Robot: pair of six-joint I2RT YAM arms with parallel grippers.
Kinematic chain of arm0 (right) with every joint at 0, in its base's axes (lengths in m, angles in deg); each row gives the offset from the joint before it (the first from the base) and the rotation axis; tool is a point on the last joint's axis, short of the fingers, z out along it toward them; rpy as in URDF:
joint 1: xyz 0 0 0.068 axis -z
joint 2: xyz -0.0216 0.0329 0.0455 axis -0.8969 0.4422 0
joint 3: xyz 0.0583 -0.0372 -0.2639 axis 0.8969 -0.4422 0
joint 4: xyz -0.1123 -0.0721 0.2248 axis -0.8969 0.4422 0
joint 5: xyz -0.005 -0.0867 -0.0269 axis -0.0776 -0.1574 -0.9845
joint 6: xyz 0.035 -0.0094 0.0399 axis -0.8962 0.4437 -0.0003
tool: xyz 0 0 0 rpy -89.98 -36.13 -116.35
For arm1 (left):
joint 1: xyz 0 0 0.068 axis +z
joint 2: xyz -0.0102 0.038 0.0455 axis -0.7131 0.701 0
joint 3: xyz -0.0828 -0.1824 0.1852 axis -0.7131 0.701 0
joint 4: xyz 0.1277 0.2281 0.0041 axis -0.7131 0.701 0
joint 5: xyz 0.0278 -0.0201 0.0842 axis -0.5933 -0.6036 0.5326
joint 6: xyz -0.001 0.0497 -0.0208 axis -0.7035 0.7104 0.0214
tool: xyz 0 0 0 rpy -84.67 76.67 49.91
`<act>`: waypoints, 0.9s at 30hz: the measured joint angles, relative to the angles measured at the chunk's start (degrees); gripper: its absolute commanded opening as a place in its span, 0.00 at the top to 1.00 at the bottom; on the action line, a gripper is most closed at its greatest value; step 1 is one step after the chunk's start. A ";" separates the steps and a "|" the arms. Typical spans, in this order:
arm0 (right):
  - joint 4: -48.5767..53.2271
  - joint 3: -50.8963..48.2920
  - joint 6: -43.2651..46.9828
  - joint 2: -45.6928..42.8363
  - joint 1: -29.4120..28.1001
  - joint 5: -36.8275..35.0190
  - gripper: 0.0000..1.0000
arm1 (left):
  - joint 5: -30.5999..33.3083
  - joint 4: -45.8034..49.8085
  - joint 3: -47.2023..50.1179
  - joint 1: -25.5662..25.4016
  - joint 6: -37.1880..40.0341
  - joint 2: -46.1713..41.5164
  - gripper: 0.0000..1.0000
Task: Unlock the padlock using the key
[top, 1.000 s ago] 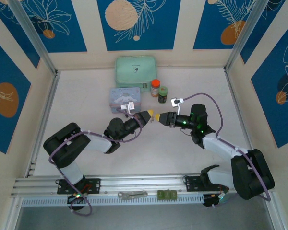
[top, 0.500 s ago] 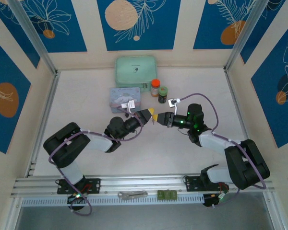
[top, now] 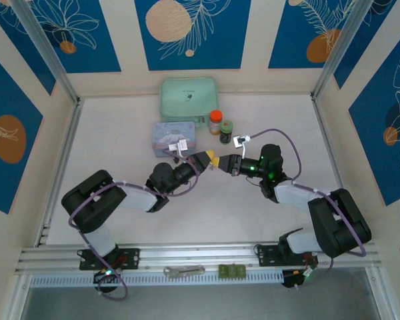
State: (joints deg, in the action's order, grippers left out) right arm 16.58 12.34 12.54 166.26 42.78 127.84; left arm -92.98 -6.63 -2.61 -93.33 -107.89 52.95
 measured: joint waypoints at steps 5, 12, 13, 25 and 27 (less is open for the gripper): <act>-0.92 0.00 -0.33 0.55 0.00 0.00 1.00 | 0.63 0.11 0.00 -0.02 -0.09 -0.02 0.69; 4.39 0.00 1.86 -0.28 0.00 -0.44 1.00 | 4.59 8.22 3.96 0.70 4.98 -9.18 0.10; 5.68 0.00 2.56 -0.85 0.00 -0.55 1.00 | 5.70 11.08 4.39 0.96 6.36 -11.80 0.09; 25.07 3.34 12.68 -4.63 -3.13 -8.92 1.00 | 17.46 50.88 2.36 7.72 22.80 -30.38 0.19; 28.24 4.90 14.08 -4.61 -4.35 -11.17 1.00 | 17.38 54.31 2.51 9.84 23.63 -29.99 0.24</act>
State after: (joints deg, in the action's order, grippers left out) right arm 44.81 17.24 26.61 161.65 38.43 116.67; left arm -75.60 47.68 -0.10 -83.49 -84.26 22.97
